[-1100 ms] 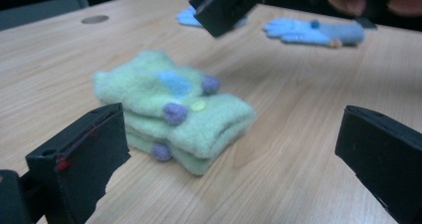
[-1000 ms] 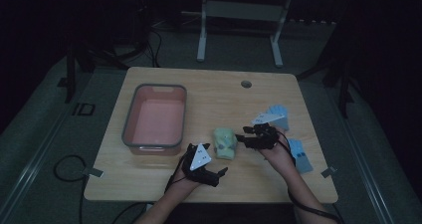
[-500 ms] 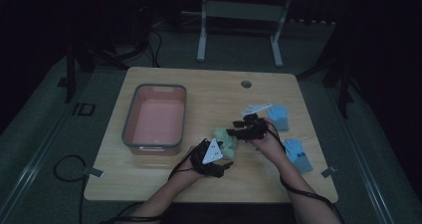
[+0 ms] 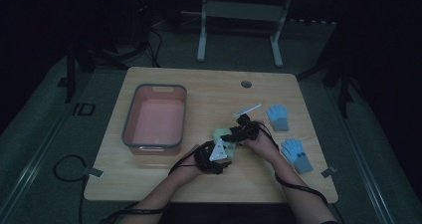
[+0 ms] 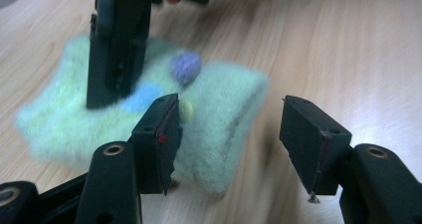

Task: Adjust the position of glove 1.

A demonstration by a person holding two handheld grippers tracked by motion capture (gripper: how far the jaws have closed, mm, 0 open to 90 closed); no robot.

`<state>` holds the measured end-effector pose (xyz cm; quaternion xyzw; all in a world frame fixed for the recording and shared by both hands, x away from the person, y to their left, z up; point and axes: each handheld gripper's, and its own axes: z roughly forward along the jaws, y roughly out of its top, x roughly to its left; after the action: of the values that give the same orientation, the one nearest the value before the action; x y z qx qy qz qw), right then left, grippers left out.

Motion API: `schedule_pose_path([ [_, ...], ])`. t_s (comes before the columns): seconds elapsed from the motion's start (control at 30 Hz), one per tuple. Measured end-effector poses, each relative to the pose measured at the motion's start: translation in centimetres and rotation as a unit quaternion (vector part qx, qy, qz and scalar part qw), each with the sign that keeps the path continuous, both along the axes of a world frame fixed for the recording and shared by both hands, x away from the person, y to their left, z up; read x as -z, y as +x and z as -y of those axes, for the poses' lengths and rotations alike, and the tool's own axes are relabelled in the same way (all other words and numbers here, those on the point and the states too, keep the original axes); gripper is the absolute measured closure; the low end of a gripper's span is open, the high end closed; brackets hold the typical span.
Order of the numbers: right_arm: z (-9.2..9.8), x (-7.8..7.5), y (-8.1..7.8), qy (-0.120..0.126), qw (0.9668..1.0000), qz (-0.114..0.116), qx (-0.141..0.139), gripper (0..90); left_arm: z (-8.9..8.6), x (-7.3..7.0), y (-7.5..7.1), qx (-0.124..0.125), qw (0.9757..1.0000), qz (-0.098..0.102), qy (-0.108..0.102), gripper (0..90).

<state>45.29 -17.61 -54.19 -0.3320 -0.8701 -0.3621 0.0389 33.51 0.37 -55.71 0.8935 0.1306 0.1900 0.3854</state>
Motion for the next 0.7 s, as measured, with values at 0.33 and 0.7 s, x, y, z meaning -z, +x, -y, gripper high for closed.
schedule_pose_path([
  [0.33, -0.3, -0.5, -0.5, 0.007, 1.0000, 0.001, -0.001, 69.6, 0.4, -0.5, 0.2, -0.020, 0.9992, 0.025, 0.023, 67.1],
  [0.7, 0.0, -2.1, -0.7, 0.021, 0.9998, 0.005, 0.003, 71.4, 0.1, -2.7, 0.6, -0.017, 0.9994, 0.011, 0.029, 72.6],
])
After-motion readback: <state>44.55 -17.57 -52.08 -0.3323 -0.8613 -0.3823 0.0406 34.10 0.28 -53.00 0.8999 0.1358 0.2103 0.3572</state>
